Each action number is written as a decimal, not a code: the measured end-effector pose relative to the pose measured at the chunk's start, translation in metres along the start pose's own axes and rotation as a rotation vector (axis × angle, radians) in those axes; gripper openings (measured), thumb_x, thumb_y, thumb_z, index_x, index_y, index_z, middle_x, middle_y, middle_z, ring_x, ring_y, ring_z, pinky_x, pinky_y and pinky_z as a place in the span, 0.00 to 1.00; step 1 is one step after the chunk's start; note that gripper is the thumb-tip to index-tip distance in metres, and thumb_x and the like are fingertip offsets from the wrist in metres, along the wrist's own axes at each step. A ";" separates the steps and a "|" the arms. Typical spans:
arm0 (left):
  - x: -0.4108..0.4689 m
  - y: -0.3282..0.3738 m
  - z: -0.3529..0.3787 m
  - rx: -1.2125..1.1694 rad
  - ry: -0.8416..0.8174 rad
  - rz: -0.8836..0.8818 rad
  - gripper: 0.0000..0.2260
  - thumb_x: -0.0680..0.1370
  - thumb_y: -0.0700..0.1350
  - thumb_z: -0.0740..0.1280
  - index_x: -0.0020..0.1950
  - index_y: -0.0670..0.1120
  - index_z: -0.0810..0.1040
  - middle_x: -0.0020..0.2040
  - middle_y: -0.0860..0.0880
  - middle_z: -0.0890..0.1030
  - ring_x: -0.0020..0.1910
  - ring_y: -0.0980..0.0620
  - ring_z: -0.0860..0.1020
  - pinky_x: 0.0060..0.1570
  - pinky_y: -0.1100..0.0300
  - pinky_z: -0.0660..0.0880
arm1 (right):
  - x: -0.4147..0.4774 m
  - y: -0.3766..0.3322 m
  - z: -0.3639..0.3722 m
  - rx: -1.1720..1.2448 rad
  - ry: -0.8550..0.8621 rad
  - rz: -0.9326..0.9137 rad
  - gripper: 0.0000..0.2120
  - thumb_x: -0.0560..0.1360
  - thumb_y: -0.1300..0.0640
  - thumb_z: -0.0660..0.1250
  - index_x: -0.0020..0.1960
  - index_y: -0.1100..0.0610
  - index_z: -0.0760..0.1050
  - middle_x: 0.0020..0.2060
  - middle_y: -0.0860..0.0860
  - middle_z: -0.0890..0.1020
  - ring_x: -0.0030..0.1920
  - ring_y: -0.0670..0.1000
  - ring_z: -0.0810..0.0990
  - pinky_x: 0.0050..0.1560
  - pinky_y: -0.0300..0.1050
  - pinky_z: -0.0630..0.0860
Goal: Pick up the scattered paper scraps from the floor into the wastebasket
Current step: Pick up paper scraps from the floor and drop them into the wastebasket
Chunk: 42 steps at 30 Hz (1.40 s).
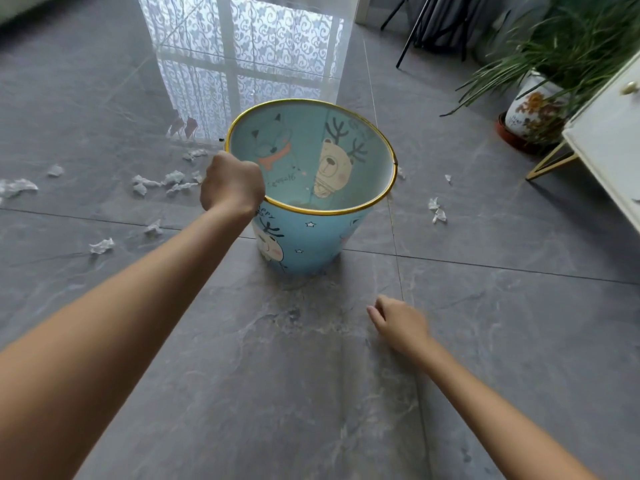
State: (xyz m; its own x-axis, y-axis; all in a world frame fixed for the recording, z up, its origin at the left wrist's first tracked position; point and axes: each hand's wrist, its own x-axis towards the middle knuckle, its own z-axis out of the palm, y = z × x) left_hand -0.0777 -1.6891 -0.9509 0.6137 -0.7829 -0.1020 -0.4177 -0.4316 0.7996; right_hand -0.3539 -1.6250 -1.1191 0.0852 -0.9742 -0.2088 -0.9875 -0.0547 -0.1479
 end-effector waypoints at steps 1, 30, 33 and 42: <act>0.001 0.000 0.000 0.008 -0.002 -0.002 0.17 0.72 0.38 0.55 0.57 0.37 0.75 0.55 0.38 0.80 0.51 0.35 0.79 0.53 0.48 0.78 | -0.003 -0.001 0.012 -0.068 0.050 -0.052 0.15 0.77 0.46 0.55 0.39 0.55 0.70 0.36 0.54 0.79 0.38 0.57 0.79 0.33 0.45 0.64; 0.031 -0.001 -0.026 -0.186 -0.234 -0.171 0.15 0.76 0.35 0.56 0.63 0.35 0.69 0.59 0.36 0.75 0.47 0.30 0.79 0.36 0.37 0.80 | 0.062 -0.118 -0.184 0.366 0.261 -0.097 0.11 0.78 0.54 0.61 0.55 0.51 0.80 0.58 0.50 0.78 0.64 0.54 0.68 0.63 0.48 0.60; 0.051 0.003 -0.069 -0.197 -0.272 -0.143 0.11 0.76 0.32 0.55 0.56 0.33 0.70 0.52 0.35 0.73 0.44 0.28 0.79 0.20 0.42 0.76 | 0.045 -0.144 -0.204 0.356 0.228 -0.175 0.11 0.77 0.52 0.63 0.47 0.55 0.83 0.51 0.50 0.82 0.59 0.52 0.73 0.60 0.48 0.64; 0.138 -0.032 -0.248 -0.352 -0.183 -0.095 0.13 0.74 0.33 0.54 0.56 0.39 0.72 0.49 0.39 0.74 0.43 0.33 0.78 0.16 0.45 0.74 | 0.033 -0.324 -0.257 0.499 0.527 -0.429 0.09 0.74 0.63 0.66 0.54 0.60 0.76 0.49 0.52 0.76 0.47 0.48 0.74 0.52 0.38 0.70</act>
State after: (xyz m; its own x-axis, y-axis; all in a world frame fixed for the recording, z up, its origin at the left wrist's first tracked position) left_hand 0.1866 -1.6718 -0.8436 0.4962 -0.8273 -0.2635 -0.0907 -0.3512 0.9319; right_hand -0.0647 -1.6960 -0.8297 0.2441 -0.8727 0.4228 -0.6989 -0.4606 -0.5472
